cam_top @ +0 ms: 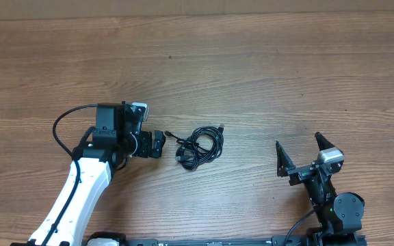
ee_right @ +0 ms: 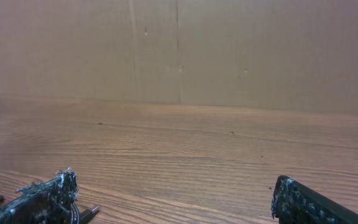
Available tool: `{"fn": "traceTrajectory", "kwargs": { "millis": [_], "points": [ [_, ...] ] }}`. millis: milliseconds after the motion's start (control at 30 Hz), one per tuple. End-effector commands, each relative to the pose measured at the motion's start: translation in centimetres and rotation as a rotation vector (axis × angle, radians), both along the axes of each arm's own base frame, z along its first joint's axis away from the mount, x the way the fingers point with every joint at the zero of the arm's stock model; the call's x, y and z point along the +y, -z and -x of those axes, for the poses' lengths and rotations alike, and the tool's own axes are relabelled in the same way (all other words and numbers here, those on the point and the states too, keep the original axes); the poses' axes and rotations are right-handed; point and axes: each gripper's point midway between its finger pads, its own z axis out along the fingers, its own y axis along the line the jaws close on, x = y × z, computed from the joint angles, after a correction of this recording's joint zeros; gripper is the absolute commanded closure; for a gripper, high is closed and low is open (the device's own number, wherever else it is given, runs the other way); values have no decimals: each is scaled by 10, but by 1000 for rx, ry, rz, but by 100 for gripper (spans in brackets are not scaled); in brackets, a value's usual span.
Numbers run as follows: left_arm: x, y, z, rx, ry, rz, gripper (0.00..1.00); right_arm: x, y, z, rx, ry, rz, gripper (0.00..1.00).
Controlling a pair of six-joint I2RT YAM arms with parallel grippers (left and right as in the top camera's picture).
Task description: Untangle cables
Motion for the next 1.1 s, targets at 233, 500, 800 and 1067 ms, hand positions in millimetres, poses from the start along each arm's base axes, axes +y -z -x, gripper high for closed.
{"fn": "traceTrajectory", "kwargs": {
  "millis": [233, 500, 800, 1067],
  "points": [
    [-6, -9, -6, -27, 37, 15, 0, -1, 2, 0, -1, 9, -7, 0],
    [-6, -8, -4, -16, 37, 14, 0, -1, 2, 0, -1, 9, -7, 0],
    [-6, -8, -4, -17, 36, 14, 0, -1, 2, 0, -1, 9, -7, 0],
    [-6, -8, -4, -17, 36, 14, 0, -1, 2, 0, -1, 9, -7, 0]
  ]
}}
